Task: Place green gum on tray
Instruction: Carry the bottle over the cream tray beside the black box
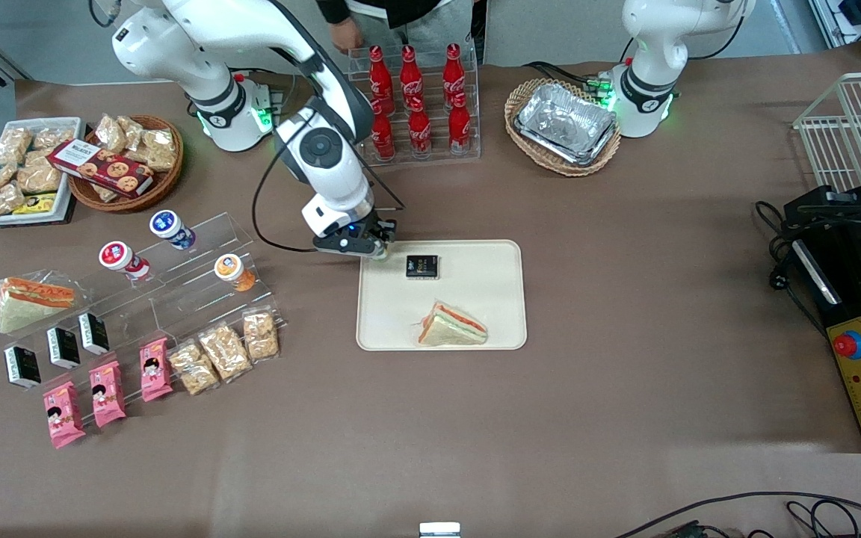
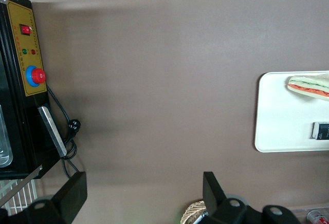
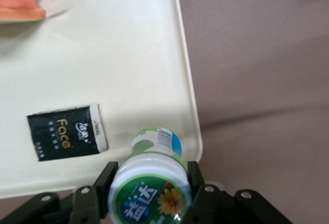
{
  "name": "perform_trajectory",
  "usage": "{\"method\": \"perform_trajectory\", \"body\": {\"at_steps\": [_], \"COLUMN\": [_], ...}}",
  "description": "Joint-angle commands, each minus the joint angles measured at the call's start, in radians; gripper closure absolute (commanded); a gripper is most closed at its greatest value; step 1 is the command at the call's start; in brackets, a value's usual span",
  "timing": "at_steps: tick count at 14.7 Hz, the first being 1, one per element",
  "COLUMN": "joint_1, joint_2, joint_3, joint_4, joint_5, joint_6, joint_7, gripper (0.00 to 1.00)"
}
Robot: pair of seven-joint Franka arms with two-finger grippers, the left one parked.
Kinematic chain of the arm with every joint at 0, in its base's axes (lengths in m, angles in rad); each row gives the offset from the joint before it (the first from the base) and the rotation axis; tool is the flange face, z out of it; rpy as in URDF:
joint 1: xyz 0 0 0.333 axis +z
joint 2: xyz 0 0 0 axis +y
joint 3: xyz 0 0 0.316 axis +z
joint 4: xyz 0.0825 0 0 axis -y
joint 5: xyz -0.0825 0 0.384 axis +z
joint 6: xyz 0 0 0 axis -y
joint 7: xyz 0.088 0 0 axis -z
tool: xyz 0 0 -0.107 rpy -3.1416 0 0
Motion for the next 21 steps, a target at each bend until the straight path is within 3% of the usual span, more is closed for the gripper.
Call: {"method": "perform_trajectory", "body": {"at_steps": [1,3,4,5,6,13,18,19,21], "joint_1": [0.025,0.03,0.03,0.027,0.027,0.012,0.01,0.012,-0.028], "joint_2": [0.089,0.123,0.129,0.134,0.137,0.104,-0.119,-0.162,-0.271], "joint_3": [-0.009,-0.009,-0.011,-0.011,-0.011,-0.017,-0.115,-0.121,-0.158], "joint_4": [0.039,0.069,0.08,0.089,0.092,0.092,0.103,0.108,0.108], "joint_5": [0.016,0.016,0.016,0.016,0.016,0.007,0.005,-0.019,-0.131], "joint_6": [0.082,0.082,0.08,0.077,0.076,0.047,-0.218,-0.292,-0.424], "joint_7": [0.024,0.024,0.024,0.023,0.019,0.007,-0.151,-0.149,-0.157], "gripper": [0.48,0.47,0.33,0.03,0.0,0.0,0.0,0.0,0.0]}}
